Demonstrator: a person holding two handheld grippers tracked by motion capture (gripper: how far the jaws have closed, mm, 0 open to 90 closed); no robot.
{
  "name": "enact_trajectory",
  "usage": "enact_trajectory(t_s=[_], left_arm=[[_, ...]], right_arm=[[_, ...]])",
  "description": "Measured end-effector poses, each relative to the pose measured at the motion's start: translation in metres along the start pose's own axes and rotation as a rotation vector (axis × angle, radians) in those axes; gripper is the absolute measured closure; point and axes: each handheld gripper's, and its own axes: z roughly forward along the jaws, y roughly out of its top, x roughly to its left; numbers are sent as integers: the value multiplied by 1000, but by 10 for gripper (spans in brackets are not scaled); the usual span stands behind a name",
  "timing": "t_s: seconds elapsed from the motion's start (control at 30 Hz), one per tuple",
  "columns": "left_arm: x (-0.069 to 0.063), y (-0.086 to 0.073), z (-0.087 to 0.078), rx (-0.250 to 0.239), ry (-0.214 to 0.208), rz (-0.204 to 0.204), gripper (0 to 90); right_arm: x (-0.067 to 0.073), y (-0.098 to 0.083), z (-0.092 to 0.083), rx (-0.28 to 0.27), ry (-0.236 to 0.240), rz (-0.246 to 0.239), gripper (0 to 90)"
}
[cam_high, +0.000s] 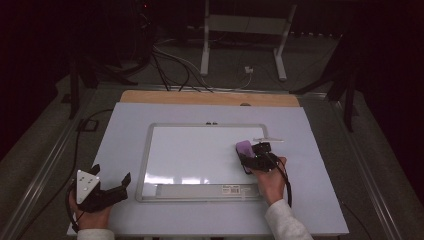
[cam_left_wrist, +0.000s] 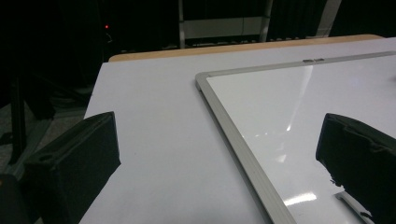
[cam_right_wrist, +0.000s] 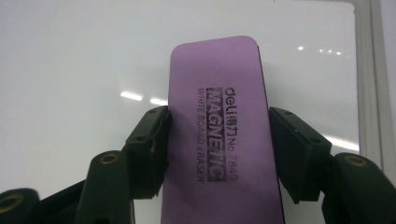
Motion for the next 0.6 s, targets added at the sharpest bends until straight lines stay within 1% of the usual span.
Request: enact_trajectory(t_s=[0.17, 0.3, 0.33, 0.4, 0.43, 0.47, 0.53, 0.6], left_arm=[[0, 0, 0, -3, 1, -4, 4], [0, 0, 0, -4, 1, -5, 4], [0, 0, 0, -4, 1, -5, 4], [0, 0, 0, 0, 0, -1, 4], [0, 0, 0, -2, 0, -3, 4], [0, 0, 0, -2, 1, -2, 4], [0, 0, 0, 0, 1, -1, 4], [0, 0, 0, 0, 1, -1, 4]], right_arm=[[0, -7, 3, 23, 5, -2, 408], [-3, -9, 3, 18, 24, 21, 402], [-4, -9, 4, 26, 33, 16, 384], [-5, -9, 6, 52, 64, 5, 298], [-5, -9, 7, 60, 72, 1, 273], [-5, -9, 6, 56, 66, -11, 244], [-4, -8, 1, 20, 59, -26, 225], [-3, -7, -6, -25, 71, -28, 214]])
